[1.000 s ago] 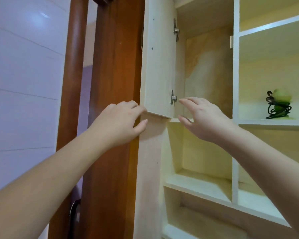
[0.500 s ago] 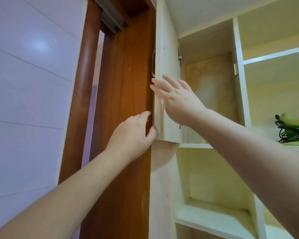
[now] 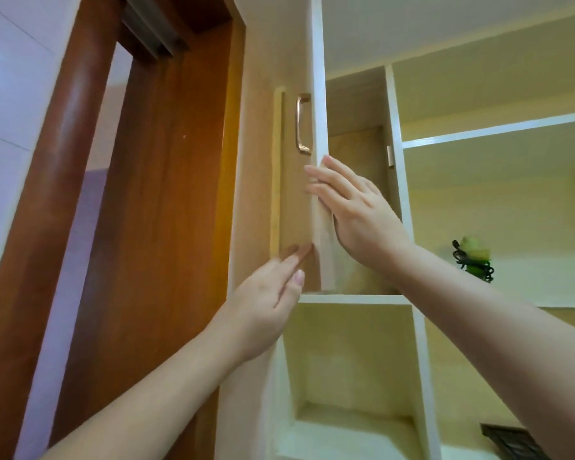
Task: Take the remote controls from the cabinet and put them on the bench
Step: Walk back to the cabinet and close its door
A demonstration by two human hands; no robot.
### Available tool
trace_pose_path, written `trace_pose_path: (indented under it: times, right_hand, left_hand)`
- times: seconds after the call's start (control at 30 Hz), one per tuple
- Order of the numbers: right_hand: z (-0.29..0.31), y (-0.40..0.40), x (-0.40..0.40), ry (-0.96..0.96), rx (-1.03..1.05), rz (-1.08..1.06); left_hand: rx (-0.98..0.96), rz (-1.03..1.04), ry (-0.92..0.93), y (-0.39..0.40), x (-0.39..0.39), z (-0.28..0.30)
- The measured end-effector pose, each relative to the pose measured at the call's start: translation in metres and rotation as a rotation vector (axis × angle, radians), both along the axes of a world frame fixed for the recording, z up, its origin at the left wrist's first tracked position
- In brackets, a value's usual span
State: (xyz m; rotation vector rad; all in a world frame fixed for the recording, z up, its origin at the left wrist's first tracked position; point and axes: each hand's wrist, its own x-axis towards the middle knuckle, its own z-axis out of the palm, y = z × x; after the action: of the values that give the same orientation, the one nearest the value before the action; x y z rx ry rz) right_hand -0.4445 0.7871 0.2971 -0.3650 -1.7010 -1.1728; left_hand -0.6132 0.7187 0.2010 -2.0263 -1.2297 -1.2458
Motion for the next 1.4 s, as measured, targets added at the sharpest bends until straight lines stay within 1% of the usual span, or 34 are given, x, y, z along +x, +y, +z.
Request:
trace_pose_path:
  times: [0.13,0.33,0.5,0.7,0.8,0.93,1.07,1.27,1.4]
  right_hand:
    - [-0.002,0.012,0.037,0.016,0.005,-0.069]
    - [-0.004,0.007,0.058,-0.031,0.042,-0.136]
    - [-0.008,0.02,0.074,-0.004,0.037,-0.242]
    - [-0.018,0.053,0.087,0.072,0.05,-0.417]
    - [-0.021,0.066,0.092,0.074,0.014,-0.524]
    - [-0.021,0.083,0.094,0.089,-0.078,-0.612]
    - [-0.022,0.102,0.093,0.1,-0.152,-0.613]
    - [-0.025,0.114,0.096,0.084,-0.142,-0.56]
    - [-0.022,0.113,0.095,0.075,-0.159,-0.587]
  left_hand:
    - [-0.002,-0.085,0.056,0.038,0.024,-0.001]
    - [0.087,-0.175,-0.065,0.077,0.053,-0.014]
    - [0.178,-0.029,-0.059,0.095,0.077,-0.019]
    - [0.165,0.039,0.014,0.122,0.089,-0.018]
    - [0.154,0.064,0.061,0.134,0.09,-0.015]
    - [0.125,0.095,0.133,0.148,0.09,-0.013]
    - [0.144,0.154,0.194,0.161,0.088,-0.01]
    - [0.16,0.186,0.204,0.176,0.088,-0.014]
    - [0.136,0.201,0.221,0.175,0.088,-0.012]
